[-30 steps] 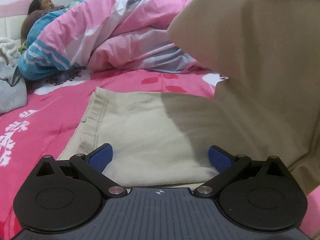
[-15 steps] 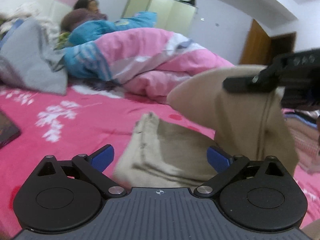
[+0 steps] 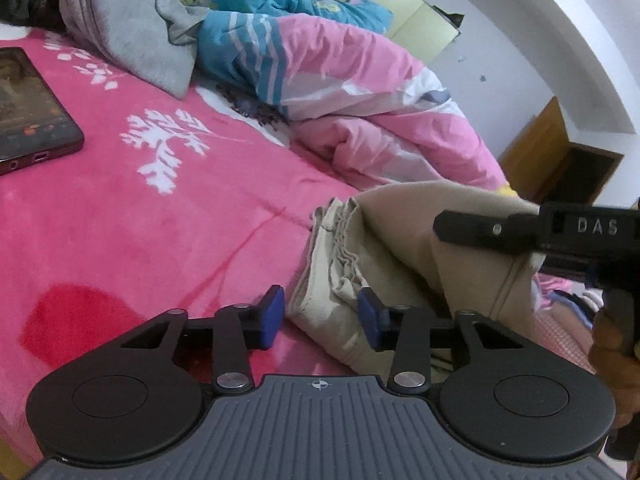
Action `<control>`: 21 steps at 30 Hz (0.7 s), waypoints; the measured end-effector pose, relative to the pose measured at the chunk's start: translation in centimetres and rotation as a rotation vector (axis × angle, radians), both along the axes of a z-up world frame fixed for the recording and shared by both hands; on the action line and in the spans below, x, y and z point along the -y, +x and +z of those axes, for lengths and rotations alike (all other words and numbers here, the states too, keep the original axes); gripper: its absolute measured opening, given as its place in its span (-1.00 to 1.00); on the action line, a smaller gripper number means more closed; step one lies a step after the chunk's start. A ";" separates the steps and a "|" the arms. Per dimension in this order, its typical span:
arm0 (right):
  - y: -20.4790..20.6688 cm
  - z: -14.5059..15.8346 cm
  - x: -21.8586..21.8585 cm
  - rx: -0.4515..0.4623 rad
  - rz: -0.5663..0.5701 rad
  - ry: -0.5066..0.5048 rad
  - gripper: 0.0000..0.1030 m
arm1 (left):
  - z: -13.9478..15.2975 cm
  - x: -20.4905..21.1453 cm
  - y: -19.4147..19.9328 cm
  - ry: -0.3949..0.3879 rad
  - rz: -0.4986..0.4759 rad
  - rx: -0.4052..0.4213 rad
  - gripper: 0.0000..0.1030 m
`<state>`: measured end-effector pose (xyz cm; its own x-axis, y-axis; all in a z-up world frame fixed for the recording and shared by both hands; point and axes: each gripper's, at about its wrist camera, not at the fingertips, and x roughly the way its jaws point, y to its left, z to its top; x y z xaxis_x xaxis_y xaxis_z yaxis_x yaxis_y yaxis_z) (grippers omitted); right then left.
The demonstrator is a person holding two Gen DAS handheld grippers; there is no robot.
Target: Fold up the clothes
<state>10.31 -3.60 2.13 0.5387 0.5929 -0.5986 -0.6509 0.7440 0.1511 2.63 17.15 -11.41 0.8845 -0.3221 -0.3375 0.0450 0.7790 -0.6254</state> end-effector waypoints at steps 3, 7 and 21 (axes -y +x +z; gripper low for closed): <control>0.1 0.7 0.0 0.016 -0.008 0.013 -0.80 | -0.2 -0.1 0.2 -0.009 -0.005 0.005 -0.27; 0.1 0.6 -0.8 0.037 -0.001 -0.010 -0.80 | -0.3 0.0 0.1 -0.005 -0.009 0.009 -0.28; 1.7 -4.6 -3.7 -0.100 0.041 -0.042 -0.78 | -0.4 -0.3 -0.1 -0.002 -0.009 0.004 -0.28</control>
<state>11.98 0.09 -2.48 0.4510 0.5864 -0.6729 -0.6641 0.7241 0.1860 2.56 17.46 -11.83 0.8829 -0.3307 -0.3334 0.0545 0.7773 -0.6268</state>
